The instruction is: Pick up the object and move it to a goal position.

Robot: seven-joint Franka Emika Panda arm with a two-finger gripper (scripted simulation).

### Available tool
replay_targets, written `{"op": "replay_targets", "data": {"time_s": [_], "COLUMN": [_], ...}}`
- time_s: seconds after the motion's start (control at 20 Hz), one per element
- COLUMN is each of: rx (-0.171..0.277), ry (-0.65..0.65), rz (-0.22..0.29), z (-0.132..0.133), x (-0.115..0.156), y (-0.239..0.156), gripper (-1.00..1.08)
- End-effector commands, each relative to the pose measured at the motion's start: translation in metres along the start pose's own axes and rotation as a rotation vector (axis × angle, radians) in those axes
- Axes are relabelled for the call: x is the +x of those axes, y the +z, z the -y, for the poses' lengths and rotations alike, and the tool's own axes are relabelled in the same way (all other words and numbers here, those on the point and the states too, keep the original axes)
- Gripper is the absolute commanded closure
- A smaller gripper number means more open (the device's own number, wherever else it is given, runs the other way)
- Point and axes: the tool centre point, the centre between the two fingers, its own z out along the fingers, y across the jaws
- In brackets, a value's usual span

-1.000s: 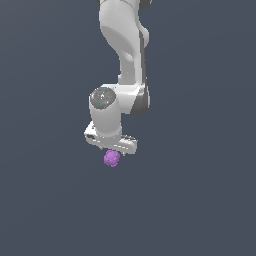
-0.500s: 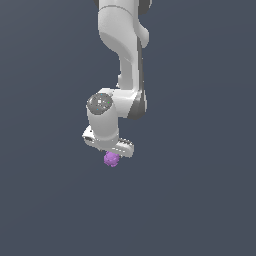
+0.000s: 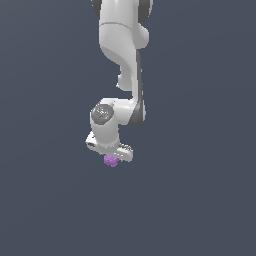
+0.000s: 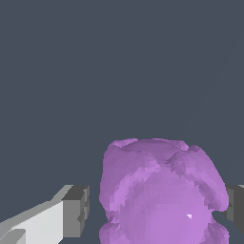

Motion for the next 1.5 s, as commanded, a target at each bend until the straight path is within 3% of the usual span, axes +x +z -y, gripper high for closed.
{"op": "replay_targets", "data": {"time_s": [0.0,0.15,0.2,0.95,1.45], "rx": [0.0,0.0,0.0,0.0,0.001], "ry": [0.001,0.001,0.001,0.001,0.0], "rz": [-0.001,-0.001,-0.001,-0.001,-0.001], "z": [0.0,0.0,0.0,0.003,0.021], "x": [0.001,0.002,0.002,-0.001,-0.024], "y": [0.007,0.009,0.009,0.003,-0.038], "gripper": [-0.92,-0.92,1.08,1.08,1.08]}}
